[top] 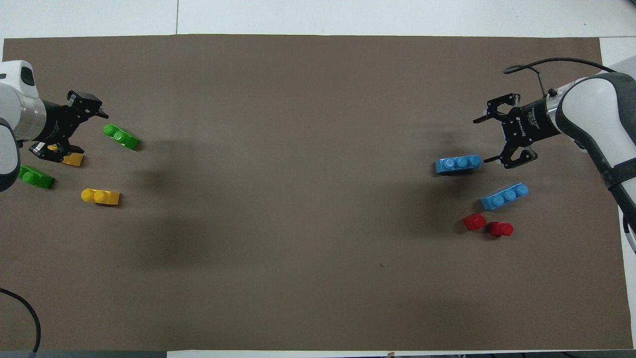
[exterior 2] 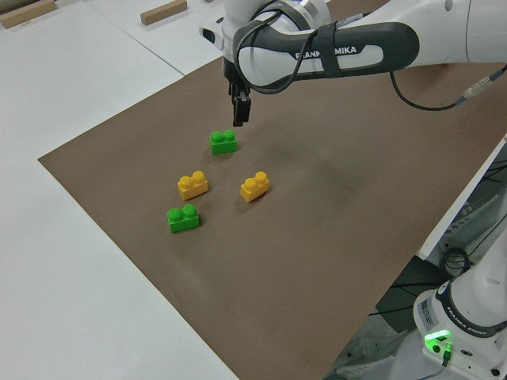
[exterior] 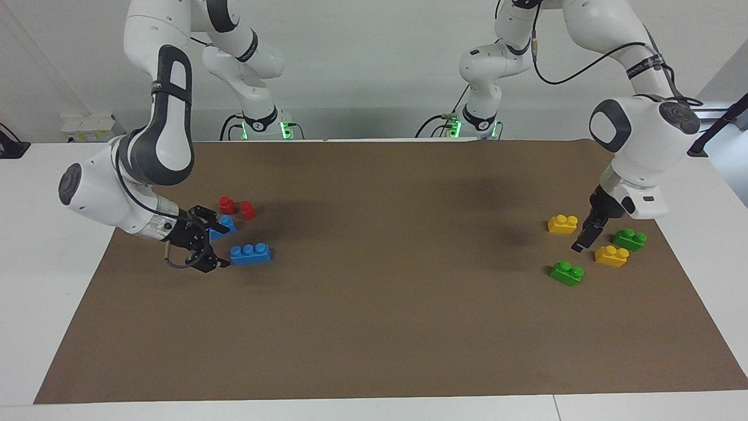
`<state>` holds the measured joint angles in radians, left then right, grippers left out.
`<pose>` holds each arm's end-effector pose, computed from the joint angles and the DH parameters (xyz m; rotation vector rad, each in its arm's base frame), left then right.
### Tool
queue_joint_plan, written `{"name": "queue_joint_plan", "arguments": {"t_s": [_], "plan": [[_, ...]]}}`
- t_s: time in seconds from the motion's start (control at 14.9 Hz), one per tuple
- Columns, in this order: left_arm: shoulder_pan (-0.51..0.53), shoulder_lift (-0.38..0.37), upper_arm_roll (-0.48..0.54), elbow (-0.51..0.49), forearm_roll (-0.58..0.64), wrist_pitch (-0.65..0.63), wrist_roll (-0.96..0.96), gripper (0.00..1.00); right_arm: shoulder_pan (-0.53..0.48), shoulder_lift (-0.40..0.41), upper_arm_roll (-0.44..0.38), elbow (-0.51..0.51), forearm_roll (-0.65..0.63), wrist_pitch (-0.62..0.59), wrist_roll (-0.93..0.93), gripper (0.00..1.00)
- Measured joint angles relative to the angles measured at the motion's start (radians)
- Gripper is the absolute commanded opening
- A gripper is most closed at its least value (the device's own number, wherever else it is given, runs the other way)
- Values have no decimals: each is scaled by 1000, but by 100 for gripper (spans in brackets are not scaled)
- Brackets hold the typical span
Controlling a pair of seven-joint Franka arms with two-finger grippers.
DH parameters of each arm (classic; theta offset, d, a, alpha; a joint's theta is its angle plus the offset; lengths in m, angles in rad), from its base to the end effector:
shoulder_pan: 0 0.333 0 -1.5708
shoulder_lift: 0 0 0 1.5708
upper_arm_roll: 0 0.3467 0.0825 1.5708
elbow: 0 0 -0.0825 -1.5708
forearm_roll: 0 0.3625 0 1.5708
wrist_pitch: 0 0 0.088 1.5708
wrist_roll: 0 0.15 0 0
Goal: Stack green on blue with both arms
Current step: 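Lower the left gripper onto the green brick while the right gripper lowers onto blue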
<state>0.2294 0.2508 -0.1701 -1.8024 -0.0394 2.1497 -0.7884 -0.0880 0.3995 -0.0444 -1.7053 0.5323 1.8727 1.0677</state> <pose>0.6258 0.0408 0.4148 2.7479 1.2852 0.1005 0.6268 -0.0210 0.3537 -2.0974 1.8026 0.5828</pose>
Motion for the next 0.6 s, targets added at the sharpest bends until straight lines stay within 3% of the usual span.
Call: {"name": "queue_joint_plan", "arguments": {"t_s": [0.34, 0.6], "plan": [[0, 141, 4, 105, 63, 14, -85, 100, -19, 3, 0, -82, 56, 43, -97, 99], [0, 202, 4, 146, 75, 23, -91, 100, -31, 2, -1, -134, 67, 71, -132, 99]]}}
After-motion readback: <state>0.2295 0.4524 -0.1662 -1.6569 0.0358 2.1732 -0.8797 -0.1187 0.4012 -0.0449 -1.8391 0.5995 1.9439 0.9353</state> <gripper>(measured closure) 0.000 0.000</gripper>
